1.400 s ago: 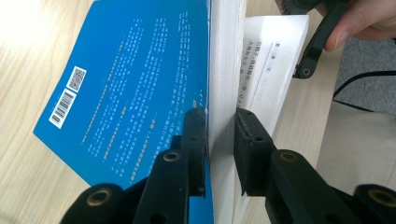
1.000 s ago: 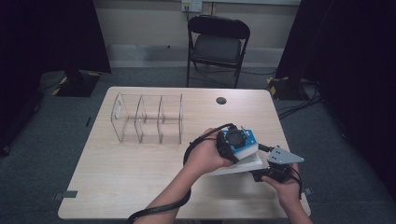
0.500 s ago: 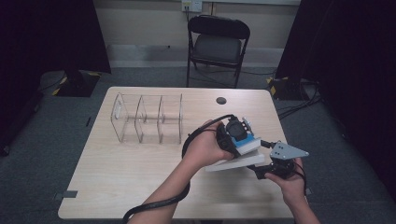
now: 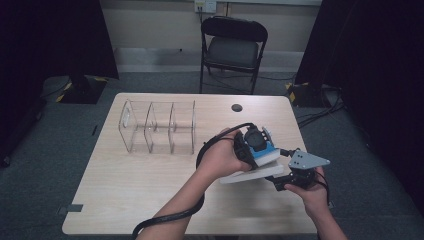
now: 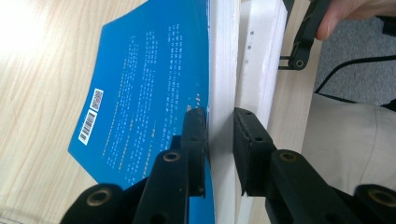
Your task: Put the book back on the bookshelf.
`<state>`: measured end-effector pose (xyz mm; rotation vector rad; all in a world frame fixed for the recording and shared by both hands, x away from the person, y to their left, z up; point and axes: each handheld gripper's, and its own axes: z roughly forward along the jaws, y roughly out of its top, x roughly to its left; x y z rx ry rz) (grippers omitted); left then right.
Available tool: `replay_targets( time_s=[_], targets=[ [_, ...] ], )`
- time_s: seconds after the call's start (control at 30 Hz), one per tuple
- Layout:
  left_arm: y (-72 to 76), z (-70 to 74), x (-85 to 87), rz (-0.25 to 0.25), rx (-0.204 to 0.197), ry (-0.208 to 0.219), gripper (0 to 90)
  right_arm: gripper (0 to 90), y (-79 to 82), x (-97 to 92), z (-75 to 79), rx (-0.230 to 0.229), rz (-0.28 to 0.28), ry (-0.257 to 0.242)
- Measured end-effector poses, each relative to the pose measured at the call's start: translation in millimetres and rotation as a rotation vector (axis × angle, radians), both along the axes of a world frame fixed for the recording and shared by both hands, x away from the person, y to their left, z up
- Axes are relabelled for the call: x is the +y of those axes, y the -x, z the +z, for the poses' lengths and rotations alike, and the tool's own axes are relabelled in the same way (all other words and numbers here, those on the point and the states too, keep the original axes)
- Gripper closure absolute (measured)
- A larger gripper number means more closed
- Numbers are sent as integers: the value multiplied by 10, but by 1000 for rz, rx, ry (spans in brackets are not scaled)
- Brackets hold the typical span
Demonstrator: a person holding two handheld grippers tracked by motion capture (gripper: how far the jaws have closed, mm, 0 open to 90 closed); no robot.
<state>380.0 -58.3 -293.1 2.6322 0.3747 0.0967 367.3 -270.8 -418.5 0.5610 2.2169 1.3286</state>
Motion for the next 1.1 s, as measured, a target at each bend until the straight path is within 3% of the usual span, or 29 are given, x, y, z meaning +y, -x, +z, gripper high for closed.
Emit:
replay_targets(
  time_s=[0.53,0.73,0.87,1.1],
  targets=[
    [-7,6,43,-2,4,-9,754,107,-31,33,4,-14,42,9],
    [-9,1,66,-3,-1,-9,754,180,-22,60,15,-34,71,29],
    [-14,9,84,-8,-11,-22,755,302,-9,51,21,-60,81,83],
    [-22,27,122,-7,-10,-28,755,358,-2,39,20,-69,105,90]
  ],
)
